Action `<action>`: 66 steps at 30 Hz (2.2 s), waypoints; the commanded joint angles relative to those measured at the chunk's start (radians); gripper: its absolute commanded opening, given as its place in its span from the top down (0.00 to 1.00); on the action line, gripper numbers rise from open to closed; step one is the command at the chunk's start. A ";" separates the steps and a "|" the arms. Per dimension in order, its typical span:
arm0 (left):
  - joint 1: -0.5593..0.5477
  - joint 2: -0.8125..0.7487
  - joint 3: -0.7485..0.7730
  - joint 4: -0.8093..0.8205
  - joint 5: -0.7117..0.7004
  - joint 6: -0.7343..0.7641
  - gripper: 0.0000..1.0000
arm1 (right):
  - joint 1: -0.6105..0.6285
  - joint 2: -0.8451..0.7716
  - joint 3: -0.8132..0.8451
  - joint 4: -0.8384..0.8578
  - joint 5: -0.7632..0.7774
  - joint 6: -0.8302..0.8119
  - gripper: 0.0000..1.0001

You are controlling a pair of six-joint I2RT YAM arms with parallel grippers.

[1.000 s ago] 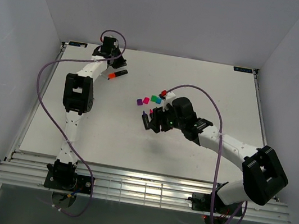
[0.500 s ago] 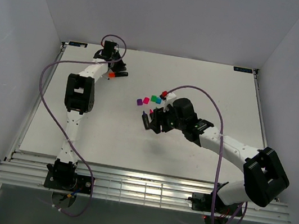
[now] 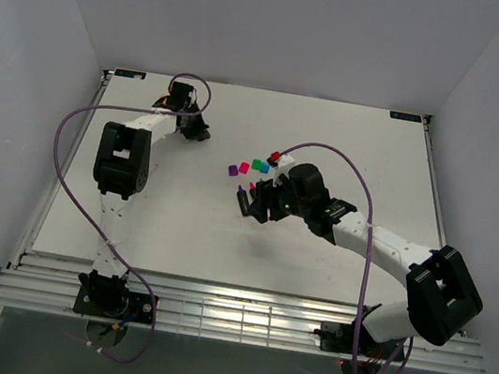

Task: Open the pen caps

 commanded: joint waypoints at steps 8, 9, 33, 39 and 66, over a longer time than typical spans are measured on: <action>-0.041 -0.163 -0.142 -0.037 0.011 0.075 0.93 | -0.002 -0.038 -0.004 0.046 -0.012 0.010 0.37; -0.045 -0.183 -0.147 -0.038 0.019 0.078 0.91 | -0.003 -0.041 -0.006 0.046 -0.009 0.008 0.37; -0.068 -0.076 0.072 -0.345 -0.257 -0.006 0.46 | -0.006 -0.052 -0.015 0.049 0.019 -0.012 0.37; -0.066 0.006 0.209 -0.402 -0.271 -0.005 0.44 | -0.008 -0.055 -0.016 0.049 0.015 -0.012 0.37; -0.065 0.225 0.537 -0.618 -0.427 0.118 0.43 | -0.020 -0.064 -0.032 0.064 0.009 -0.005 0.37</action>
